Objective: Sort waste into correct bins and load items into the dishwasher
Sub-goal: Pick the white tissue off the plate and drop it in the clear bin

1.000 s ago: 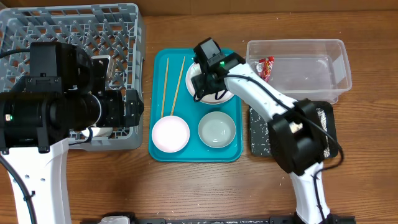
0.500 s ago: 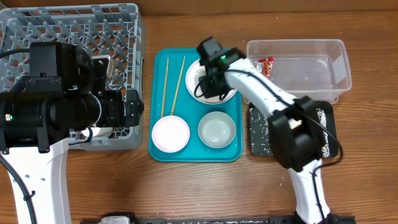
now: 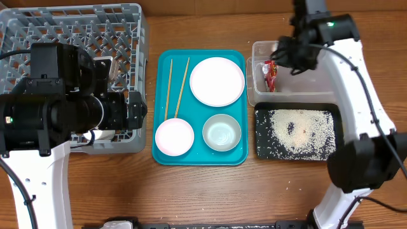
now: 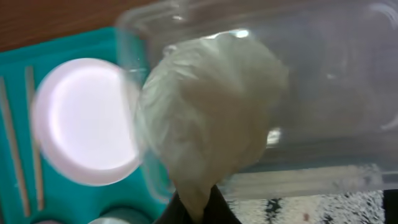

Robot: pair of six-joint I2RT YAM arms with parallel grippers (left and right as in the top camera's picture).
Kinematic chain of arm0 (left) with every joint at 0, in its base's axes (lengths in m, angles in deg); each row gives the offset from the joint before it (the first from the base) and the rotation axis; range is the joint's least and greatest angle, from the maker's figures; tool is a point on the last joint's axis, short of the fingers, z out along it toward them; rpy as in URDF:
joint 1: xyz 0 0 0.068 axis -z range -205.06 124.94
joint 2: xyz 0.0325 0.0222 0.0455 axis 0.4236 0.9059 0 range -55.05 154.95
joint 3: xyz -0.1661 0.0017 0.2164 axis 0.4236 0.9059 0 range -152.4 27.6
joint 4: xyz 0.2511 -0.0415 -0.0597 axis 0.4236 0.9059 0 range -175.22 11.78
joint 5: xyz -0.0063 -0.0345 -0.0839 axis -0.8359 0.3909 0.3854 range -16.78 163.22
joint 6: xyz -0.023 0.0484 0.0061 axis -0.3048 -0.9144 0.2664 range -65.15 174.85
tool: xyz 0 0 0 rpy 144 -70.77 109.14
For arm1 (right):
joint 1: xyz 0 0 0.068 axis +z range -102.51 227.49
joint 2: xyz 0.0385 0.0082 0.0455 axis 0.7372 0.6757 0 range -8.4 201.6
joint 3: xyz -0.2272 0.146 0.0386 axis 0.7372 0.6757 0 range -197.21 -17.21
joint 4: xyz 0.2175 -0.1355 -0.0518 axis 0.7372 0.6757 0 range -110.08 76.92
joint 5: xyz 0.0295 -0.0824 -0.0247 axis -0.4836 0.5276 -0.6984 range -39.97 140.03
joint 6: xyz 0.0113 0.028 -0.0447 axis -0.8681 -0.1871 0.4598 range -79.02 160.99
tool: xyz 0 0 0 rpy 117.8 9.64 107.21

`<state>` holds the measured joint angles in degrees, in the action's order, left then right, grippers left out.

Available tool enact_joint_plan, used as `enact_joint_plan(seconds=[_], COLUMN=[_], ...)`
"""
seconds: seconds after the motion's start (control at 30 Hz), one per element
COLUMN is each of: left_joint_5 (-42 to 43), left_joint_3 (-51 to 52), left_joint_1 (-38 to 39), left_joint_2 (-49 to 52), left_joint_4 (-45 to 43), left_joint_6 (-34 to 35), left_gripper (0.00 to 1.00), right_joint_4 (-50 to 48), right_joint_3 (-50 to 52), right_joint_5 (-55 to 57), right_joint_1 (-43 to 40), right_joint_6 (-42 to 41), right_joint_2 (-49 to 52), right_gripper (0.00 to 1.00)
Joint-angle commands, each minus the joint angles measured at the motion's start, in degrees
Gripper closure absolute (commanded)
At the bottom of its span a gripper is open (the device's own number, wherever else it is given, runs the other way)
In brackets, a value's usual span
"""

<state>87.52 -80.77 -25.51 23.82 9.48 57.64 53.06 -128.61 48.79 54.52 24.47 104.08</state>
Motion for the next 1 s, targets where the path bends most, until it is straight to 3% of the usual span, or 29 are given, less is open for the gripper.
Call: enact_joint_plan(seconds=[0.0, 0.07, 0.17, 0.3, 0.47, 0.57, 0.63, 0.97], left_joint_5=[-0.13, -0.13, -0.13, -0.13, -0.13, -0.13, -0.13, -0.13], left_joint_3=[-0.85, -0.85, -0.85, -0.85, -0.85, -0.85, -0.85, -0.85], left_joint_1=[0.11, 0.11, 0.11, 0.11, 0.11, 0.11, 0.11, 0.11], left_joint_2=[-0.13, -0.13, -0.13, -0.13, -0.13, -0.13, -0.13, -0.13], left_joint_4=[-0.22, -0.22, -0.22, -0.22, -0.22, -0.22, -0.22, -0.22], left_joint_6=[-0.94, -0.94, -0.94, -0.94, -0.94, -0.94, -0.94, -0.94], left_gripper=[0.00, 0.00, 0.00, 0.00, 0.00, 0.00, 0.00, 0.00], right_joint_4=[-0.83, -0.09, 0.22, 0.26, 0.96, 3.10, 4.96, 11.74], right_joint_3=[3.82, 4.13, 2.05, -1.79, -3.19, -3.19, -3.19, -3.21], right_joint_5=[-2.75, -10.84, -21.59, -22.05, -21.99, -22.01, -22.01, -20.06], right_joint_1=[-3.04, -4.24, -5.40, -5.42, -1.55, 2.43, 4.79, 11.21], right_joint_6=[-0.44, 0.33, 1.92, 2.93, 6.62, 6.73, 6.71, 5.60], right_joint_2=[2.64, 2.97, 0.83, -5.77, -17.94, -24.48, -27.67, -33.27], right_gripper=[0.81, 0.69, 0.58, 0.47, 0.24, 0.20, 0.00, 0.00])
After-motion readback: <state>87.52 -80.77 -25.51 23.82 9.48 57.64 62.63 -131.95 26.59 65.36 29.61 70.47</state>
